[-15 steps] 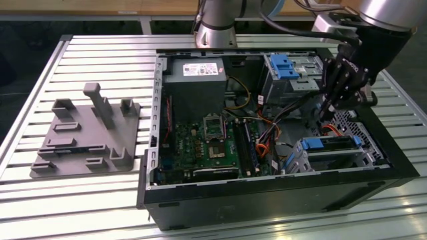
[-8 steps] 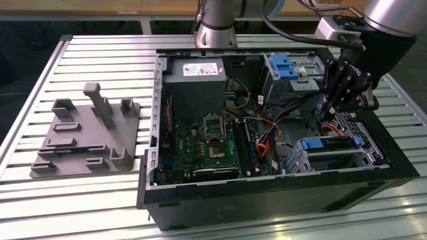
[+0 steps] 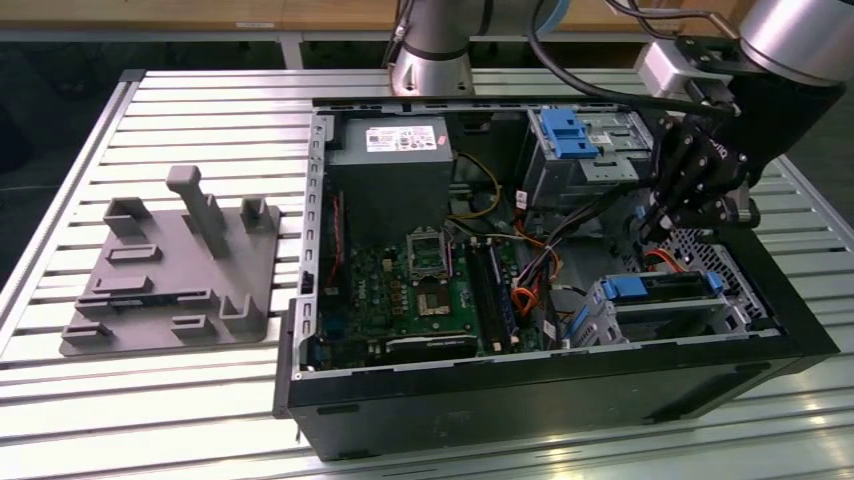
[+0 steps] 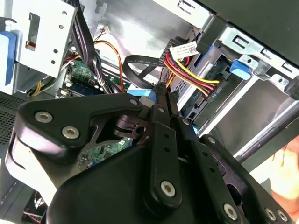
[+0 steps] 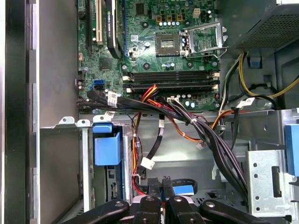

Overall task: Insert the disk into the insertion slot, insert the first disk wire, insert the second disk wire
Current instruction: 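Insert the second disk wire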

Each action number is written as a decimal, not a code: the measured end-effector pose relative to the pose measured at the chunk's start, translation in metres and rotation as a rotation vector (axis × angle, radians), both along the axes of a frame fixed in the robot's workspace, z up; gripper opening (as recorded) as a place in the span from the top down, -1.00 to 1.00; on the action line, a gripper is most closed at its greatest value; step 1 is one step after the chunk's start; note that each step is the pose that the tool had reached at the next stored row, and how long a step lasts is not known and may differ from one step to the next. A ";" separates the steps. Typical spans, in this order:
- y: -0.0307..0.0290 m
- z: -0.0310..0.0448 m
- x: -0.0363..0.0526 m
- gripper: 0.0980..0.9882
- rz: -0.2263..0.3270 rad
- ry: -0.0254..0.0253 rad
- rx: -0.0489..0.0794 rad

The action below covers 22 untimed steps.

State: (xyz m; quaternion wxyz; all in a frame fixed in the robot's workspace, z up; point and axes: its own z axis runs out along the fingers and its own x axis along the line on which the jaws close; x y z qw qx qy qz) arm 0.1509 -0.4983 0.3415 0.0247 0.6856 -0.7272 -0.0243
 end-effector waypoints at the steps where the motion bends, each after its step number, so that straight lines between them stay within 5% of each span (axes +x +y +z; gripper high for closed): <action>1: 0.0000 0.0000 0.0000 0.90 0.000 0.0000 0.000; 8: -0.0032 0.0000 0.0002 0.90 0.000 0.0001 0.001; 22: -0.0287 0.0060 0.0001 0.90 0.000 0.0001 0.030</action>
